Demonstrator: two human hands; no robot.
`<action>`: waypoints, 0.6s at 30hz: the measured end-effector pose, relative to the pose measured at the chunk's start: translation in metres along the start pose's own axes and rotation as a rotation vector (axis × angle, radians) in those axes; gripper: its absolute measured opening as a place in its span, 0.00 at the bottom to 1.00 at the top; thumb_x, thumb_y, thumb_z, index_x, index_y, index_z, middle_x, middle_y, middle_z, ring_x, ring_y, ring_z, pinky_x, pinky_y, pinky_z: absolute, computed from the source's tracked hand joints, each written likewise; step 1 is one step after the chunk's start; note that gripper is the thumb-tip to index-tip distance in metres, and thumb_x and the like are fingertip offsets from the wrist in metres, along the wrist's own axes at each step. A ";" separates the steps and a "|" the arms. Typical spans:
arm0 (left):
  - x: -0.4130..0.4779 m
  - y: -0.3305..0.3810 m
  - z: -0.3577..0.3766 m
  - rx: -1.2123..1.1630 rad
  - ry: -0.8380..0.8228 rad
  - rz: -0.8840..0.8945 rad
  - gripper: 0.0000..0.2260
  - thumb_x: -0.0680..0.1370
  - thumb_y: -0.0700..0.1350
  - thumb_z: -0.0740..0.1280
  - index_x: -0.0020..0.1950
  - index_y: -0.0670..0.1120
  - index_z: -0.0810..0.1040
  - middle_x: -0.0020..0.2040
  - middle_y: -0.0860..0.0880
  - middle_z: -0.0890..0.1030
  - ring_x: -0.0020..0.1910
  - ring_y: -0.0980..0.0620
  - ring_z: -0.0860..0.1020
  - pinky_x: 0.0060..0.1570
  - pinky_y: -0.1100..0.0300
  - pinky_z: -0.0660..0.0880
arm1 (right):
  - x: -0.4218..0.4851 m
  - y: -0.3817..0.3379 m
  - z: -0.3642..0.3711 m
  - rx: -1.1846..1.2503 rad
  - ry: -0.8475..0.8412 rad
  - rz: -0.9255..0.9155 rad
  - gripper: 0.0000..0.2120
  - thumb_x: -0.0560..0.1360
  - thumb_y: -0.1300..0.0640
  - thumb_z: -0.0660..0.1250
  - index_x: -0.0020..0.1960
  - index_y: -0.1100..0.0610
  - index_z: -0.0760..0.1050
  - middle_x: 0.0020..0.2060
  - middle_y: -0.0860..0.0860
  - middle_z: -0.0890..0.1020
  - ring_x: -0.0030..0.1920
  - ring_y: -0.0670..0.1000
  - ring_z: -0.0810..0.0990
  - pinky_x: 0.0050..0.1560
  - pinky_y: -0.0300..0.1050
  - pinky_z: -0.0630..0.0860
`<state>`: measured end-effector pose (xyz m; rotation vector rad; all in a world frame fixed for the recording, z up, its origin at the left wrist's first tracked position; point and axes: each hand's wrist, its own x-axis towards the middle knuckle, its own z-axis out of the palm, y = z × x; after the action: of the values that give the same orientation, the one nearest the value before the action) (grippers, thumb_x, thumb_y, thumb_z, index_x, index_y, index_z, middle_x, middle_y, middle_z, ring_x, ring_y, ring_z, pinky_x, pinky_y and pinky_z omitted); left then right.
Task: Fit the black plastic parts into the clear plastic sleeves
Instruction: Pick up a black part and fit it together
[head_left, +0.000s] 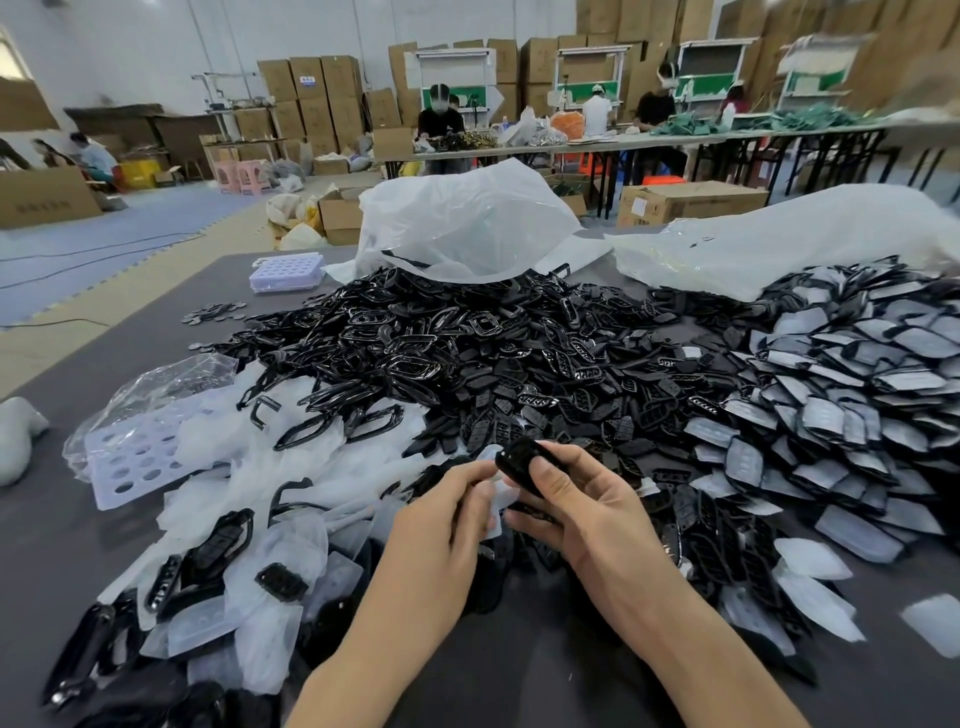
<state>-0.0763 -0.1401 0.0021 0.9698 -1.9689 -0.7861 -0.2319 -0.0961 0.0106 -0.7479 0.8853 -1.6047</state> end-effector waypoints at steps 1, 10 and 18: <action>0.000 0.000 0.001 -0.026 -0.007 -0.010 0.08 0.80 0.59 0.58 0.54 0.66 0.75 0.40 0.62 0.81 0.41 0.62 0.80 0.41 0.73 0.70 | 0.000 0.000 0.000 0.038 -0.006 0.012 0.09 0.69 0.54 0.75 0.49 0.53 0.86 0.52 0.59 0.86 0.49 0.53 0.87 0.46 0.44 0.83; -0.004 -0.006 0.001 0.059 -0.119 0.037 0.12 0.83 0.56 0.58 0.65 0.69 0.67 0.36 0.56 0.80 0.32 0.56 0.77 0.32 0.60 0.72 | 0.000 -0.004 0.002 0.188 0.017 0.087 0.07 0.71 0.59 0.72 0.47 0.58 0.86 0.49 0.61 0.87 0.46 0.54 0.88 0.43 0.43 0.84; -0.001 0.002 0.001 0.109 0.054 0.070 0.09 0.83 0.56 0.57 0.56 0.63 0.76 0.51 0.61 0.76 0.50 0.59 0.78 0.47 0.74 0.69 | 0.001 -0.002 0.001 0.156 0.042 0.087 0.13 0.70 0.58 0.73 0.54 0.60 0.81 0.48 0.62 0.87 0.45 0.55 0.88 0.42 0.43 0.83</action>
<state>-0.0775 -0.1378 0.0024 0.9697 -2.0047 -0.6132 -0.2318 -0.0970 0.0128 -0.5615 0.8018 -1.5961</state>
